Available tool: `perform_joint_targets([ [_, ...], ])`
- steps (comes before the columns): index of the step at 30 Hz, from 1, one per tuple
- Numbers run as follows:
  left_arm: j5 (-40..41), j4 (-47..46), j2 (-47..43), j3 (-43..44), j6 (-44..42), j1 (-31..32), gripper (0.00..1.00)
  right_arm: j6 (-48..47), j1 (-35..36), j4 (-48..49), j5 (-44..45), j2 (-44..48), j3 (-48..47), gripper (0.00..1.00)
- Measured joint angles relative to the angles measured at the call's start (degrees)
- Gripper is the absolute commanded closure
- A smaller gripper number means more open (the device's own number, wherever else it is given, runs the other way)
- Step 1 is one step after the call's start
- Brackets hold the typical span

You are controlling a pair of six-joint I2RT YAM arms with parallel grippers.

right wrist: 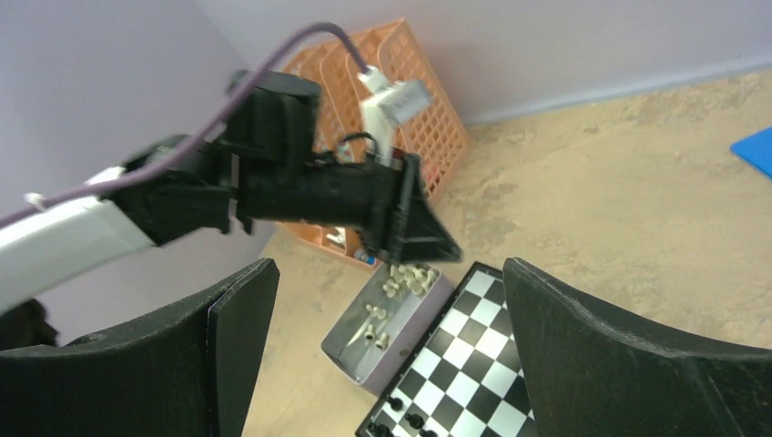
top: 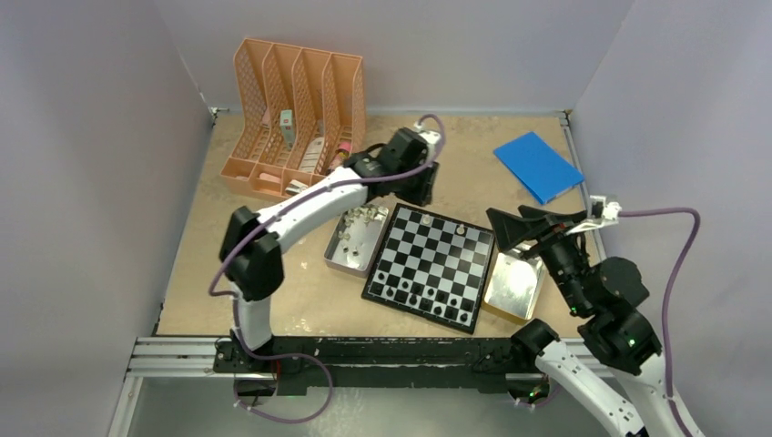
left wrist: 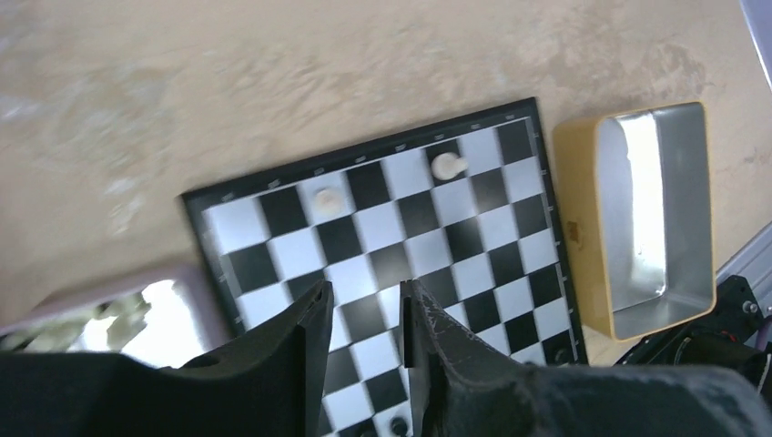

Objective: Set up the chess pieces on the board
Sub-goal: Pick up the chess piece from the storage box.

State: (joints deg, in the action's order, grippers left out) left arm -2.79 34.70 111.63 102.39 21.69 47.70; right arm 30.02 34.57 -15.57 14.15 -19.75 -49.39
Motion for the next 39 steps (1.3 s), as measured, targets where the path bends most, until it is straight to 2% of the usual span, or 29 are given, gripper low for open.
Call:
perform_joint_targets([
  [7, 0.31, 0.92, -13.86, -15.26, 0.26, -9.88, 0.74, 0.87, 0.04, 1.18, -1.86, -3.23, 2.43, 0.06],
  [11, 1.07, 1.44, -16.55, -18.80, 0.00, -12.33, 0.78, 1.51, 0.04, 2.95, -2.43, -3.28, 5.07, 0.05],
  [26, 1.51, 0.92, -5.44, -19.80, -0.22, -15.98, 0.82, 1.42, 0.04, 4.92, -3.15, -5.88, 6.67, 0.05],
  [39, 2.75, -0.76, -1.90, -19.80, -0.22, -16.63, 0.82, 0.98, 0.04, 5.60, -3.26, -5.35, 6.67, 0.05],
])
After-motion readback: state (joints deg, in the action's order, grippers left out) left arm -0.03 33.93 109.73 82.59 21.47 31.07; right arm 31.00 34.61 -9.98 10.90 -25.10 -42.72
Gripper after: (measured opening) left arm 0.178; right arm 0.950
